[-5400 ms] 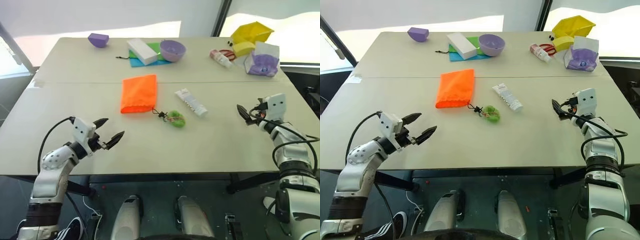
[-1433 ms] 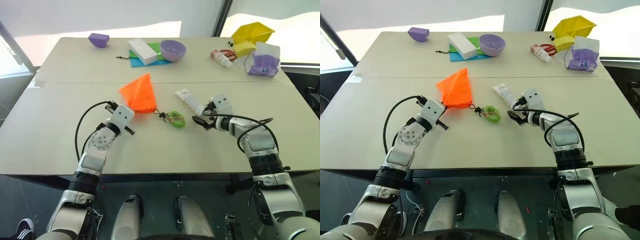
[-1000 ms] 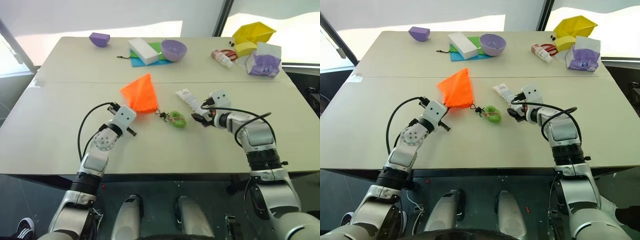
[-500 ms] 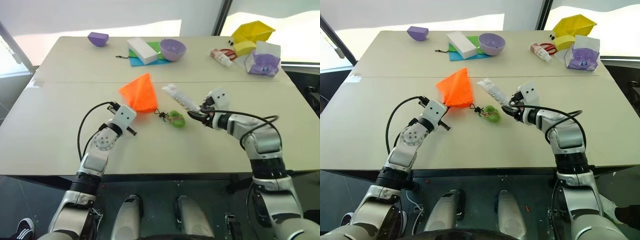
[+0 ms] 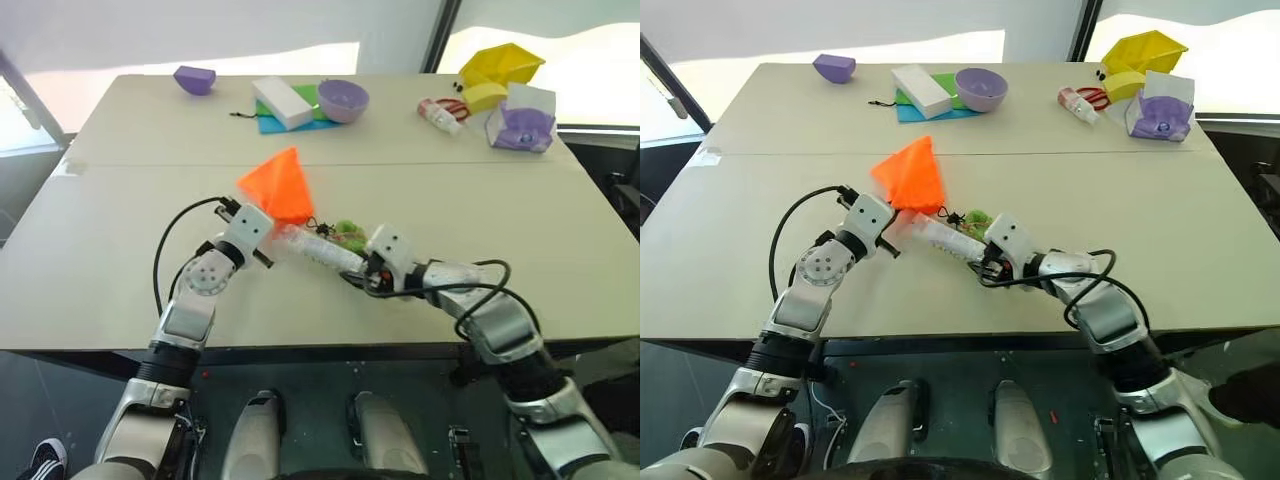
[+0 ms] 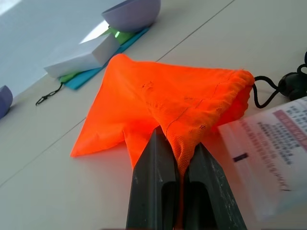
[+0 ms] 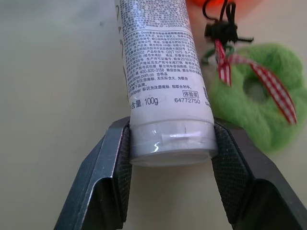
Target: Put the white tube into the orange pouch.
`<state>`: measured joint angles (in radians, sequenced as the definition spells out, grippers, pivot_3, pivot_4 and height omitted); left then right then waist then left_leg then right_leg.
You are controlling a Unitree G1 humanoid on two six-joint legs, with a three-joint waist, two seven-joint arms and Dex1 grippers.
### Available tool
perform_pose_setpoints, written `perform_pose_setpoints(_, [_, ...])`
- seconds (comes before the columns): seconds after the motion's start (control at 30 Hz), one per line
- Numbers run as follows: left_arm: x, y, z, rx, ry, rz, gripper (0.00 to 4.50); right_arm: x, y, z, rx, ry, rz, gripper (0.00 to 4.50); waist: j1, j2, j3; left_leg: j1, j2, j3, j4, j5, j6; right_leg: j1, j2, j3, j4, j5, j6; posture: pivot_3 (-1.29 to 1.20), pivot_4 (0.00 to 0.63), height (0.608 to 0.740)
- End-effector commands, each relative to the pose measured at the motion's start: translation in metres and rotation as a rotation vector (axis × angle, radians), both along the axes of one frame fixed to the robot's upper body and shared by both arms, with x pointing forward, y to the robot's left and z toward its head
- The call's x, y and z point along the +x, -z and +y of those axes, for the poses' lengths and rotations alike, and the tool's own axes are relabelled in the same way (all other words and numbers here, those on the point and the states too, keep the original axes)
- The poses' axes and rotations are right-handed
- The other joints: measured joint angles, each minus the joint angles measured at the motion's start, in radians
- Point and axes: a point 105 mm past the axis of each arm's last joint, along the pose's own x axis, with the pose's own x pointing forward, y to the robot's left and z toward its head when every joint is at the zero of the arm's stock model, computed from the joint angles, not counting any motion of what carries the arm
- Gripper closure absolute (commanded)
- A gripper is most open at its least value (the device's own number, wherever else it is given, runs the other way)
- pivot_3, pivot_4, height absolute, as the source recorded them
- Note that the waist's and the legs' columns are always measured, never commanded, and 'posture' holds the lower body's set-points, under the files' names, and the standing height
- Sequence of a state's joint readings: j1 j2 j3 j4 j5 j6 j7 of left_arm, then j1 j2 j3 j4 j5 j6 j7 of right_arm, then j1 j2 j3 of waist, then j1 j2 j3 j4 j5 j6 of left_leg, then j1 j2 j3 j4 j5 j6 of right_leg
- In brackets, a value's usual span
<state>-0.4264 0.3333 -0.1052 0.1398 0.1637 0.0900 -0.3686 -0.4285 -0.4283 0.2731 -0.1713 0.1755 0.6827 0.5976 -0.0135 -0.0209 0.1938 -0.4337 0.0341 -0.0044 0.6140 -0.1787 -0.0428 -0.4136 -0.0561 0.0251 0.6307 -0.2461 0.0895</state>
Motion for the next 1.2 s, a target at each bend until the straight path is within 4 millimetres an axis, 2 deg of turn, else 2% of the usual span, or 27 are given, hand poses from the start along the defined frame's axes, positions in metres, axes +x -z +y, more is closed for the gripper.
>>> perform_pose_setpoints(0.03, [-0.001,-0.013,-0.005,0.005,0.024,0.021,4.5,0.008,-0.017,0.002,0.032,0.046,-0.077,2.71,0.003,0.0,0.0,-0.001,0.0,0.0,0.0,0.0,0.0,0.0,0.0,0.0,0.0,-0.001,0.001,0.0,0.15,0.74])
perform_pose_setpoints(0.2, [0.002,-0.03,-0.01,0.038,0.045,0.017,4.5,0.009,-0.027,0.004,0.107,0.089,-0.073,2.71,0.002,0.0,0.0,-0.01,-0.002,0.0,0.002,0.0,0.0,-0.007,-0.001,0.0,0.0,0.001,0.005,0.0,0.15,0.74])
perform_pose_setpoints(0.37, [0.002,-0.025,-0.01,0.04,0.043,0.036,4.5,0.014,-0.03,0.006,0.139,0.118,-0.08,2.71,-0.001,0.0,0.0,-0.009,-0.001,0.0,0.002,0.0,0.0,-0.008,0.0,0.0,0.001,0.001,0.006,0.0,0.15,0.74])
perform_pose_setpoints(0.57, [0.002,-0.026,-0.01,0.037,0.036,0.036,4.5,0.016,-0.029,0.027,0.174,0.117,-0.079,2.71,-0.003,0.0,0.0,-0.009,-0.001,0.0,0.002,0.0,0.0,-0.009,0.0,0.0,0.002,0.001,0.005,0.0,0.15,0.74])
perform_pose_setpoints(0.7, [0.002,-0.028,-0.012,0.017,0.03,0.026,4.5,0.015,-0.018,0.039,0.119,0.082,-0.076,2.71,0.0,0.0,0.0,-0.009,-0.001,0.0,0.002,0.0,0.0,-0.009,0.0,0.0,0.002,0.001,0.006,0.0,0.15,0.74])
perform_pose_setpoints(0.93, [-0.001,-0.024,-0.013,0.02,0.022,0.041,4.5,0.036,-0.034,0.043,0.176,0.214,-0.102,2.71,-0.001,0.0,0.0,-0.009,-0.001,0.0,0.002,0.0,0.0,-0.009,0.0,0.0,0.003,0.001,0.006,0.0,0.15,0.74])
perform_pose_setpoints(1.2, [-0.001,-0.022,-0.015,0.015,0.018,0.049,4.5,0.039,-0.031,0.059,0.144,0.207,-0.099,2.71,-0.002,0.0,0.0,-0.009,-0.001,0.0,0.002,0.0,0.0,-0.009,0.0,0.0,0.003,0.002,0.006,0.0,0.15,0.74])
